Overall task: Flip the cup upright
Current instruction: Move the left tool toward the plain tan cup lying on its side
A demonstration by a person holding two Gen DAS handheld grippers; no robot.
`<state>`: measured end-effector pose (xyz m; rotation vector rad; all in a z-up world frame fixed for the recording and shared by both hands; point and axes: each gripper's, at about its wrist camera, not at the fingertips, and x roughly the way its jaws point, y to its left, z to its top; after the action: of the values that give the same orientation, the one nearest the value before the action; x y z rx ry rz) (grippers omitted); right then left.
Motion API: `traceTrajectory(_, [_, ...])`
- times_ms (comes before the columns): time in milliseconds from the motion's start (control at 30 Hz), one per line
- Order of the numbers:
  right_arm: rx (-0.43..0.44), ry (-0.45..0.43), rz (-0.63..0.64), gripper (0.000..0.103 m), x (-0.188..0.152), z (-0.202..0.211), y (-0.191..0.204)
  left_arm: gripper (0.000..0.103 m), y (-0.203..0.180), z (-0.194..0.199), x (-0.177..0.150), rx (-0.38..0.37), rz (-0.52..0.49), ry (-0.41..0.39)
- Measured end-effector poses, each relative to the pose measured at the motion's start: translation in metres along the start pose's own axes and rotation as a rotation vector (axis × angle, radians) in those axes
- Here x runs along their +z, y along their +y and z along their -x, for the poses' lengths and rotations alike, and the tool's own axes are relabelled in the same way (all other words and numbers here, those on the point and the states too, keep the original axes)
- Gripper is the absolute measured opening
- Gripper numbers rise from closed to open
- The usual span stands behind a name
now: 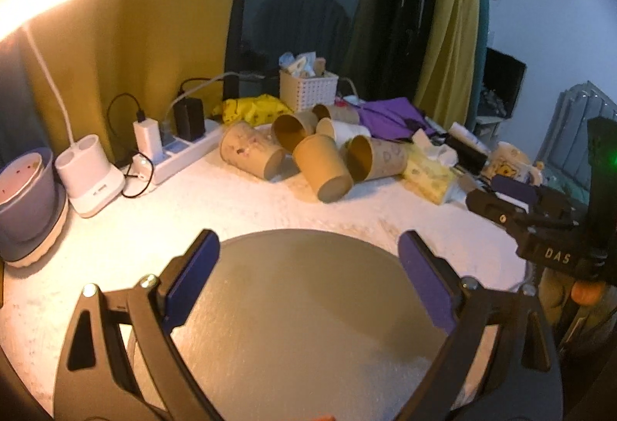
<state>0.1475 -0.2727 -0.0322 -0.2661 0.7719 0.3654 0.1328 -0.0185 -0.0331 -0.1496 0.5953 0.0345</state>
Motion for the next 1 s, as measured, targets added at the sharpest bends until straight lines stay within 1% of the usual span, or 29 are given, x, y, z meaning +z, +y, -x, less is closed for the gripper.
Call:
traceTrajectory(233, [0.042, 0.054, -0.002, 0.075, 0.013, -0.047, -0.024, 0.095, -0.009, -0.052, 0.027, 0.003, 0.01, 0.073])
traceTrajectory(333, [0.055, 0.091, -0.001, 0.075, 0.018, -0.067, -0.031, 0.095, -0.01, -0.078, 0.04, -0.007, 0.038, 0.107])
traceTrajectory(500, [0.073, 0.121, -0.009, 0.075, 0.025, -0.092, -0.041, 0.094, -0.012, -0.122, 0.058, -0.011, 0.064, 0.16])
traceTrajectory(667, [0.07, 0.142, -0.039, 0.075, 0.034, -0.114, -0.054, 0.094, -0.016, -0.154, 0.068, -0.018, 0.074, 0.198])
traceTrajectory(733, [0.062, 0.146, -0.044, 0.075, 0.037, -0.121, -0.058, 0.094, -0.016, -0.17, 0.071, -0.02, 0.087, 0.226])
traceTrajectory(933, [0.057, 0.164, -0.054, 0.075, 0.041, -0.141, -0.07, 0.094, -0.015, -0.205, 0.074, -0.035, 0.114, 0.283])
traceTrajectory(967, [0.059, 0.166, -0.057, 0.075, 0.042, -0.143, -0.072, 0.092, -0.016, -0.209, 0.075, -0.039, 0.112, 0.288])
traceTrajectory(1000, [0.064, 0.167, -0.061, 0.075, 0.041, -0.144, -0.073, 0.087, -0.017, -0.215, 0.077, -0.037, 0.111, 0.297])
